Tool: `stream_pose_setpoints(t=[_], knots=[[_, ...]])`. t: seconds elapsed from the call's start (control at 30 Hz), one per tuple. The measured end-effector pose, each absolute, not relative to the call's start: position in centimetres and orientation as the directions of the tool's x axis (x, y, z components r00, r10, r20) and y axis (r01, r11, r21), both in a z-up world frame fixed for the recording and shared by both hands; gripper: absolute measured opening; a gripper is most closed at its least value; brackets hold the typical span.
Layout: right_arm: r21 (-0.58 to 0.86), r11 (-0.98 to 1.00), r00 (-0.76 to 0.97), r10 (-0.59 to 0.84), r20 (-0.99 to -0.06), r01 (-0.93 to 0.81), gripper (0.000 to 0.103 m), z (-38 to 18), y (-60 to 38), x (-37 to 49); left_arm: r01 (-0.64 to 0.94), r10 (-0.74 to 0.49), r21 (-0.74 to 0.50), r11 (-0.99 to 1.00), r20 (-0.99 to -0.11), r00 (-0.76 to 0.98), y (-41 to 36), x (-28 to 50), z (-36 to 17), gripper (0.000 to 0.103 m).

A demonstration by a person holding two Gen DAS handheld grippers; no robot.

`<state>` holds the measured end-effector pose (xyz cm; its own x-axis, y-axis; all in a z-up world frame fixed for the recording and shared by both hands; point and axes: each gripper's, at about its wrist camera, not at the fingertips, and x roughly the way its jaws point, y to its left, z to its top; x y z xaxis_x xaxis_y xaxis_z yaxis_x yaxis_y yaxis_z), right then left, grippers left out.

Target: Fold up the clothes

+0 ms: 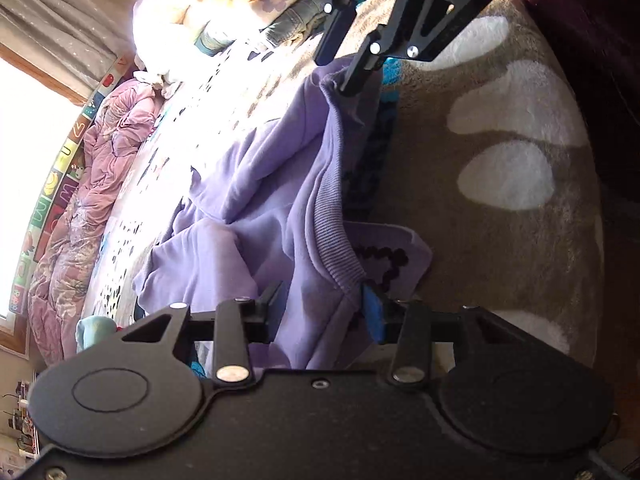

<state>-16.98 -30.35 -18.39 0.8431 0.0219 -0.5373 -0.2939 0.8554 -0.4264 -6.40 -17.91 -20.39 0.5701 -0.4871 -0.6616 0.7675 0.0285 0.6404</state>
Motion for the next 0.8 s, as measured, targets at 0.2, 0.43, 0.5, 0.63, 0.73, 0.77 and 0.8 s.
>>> stream_pose_setpoints(t=[0.2, 0.43, 0.5, 0.63, 0.73, 0.77, 0.8], knots=[[-0.448, 0.832, 0.824, 0.021, -0.566, -0.329, 0.031, -19.5, -29.7, -16.9, 0.704, -0.454, 0.689, -0.174, -0.690, 0.563, -16.5, -7.4, -23.0, 0.043], [-0.498, 0.780, 0.807, 0.016, -0.590, -0.379, 0.031, -21.2, -28.0, -17.2, 0.691, -0.467, 0.706, -0.152, -0.668, 0.580, -16.7, -6.6, -23.3, 0.043], [-0.505, 0.762, 0.795, 0.021, -0.607, -0.405, 0.031, -21.7, -27.5, -17.1, 0.703, -0.481, 0.705, -0.093, -0.650, 0.588, -17.3, -6.1, -22.5, 0.043], [-0.540, 0.727, 0.794, 0.013, -0.607, -0.424, 0.032, -22.0, -26.7, -16.4, 0.743, -0.470, 0.665, 0.067, -0.636, 0.612, -18.1, -3.4, -20.5, 0.034], [-0.503, 0.760, 0.795, 0.029, -0.605, -0.411, 0.032, -20.6, -27.5, -15.1, 0.781, -0.468, 0.603, 0.160, -0.651, 0.598, -18.4, -2.0, -19.4, 0.034], [-0.485, 0.777, 0.797, 0.034, -0.603, -0.401, 0.032, -19.9, -28.0, -14.6, 0.794, -0.469, 0.581, 0.181, -0.658, 0.588, -18.5, -1.6, -19.1, 0.034], [-0.468, 0.792, 0.797, 0.040, -0.602, -0.393, 0.032, -19.3, -28.4, -14.1, 0.804, -0.471, 0.563, 0.189, -0.667, 0.578, -18.6, -1.3, -18.9, 0.034]])
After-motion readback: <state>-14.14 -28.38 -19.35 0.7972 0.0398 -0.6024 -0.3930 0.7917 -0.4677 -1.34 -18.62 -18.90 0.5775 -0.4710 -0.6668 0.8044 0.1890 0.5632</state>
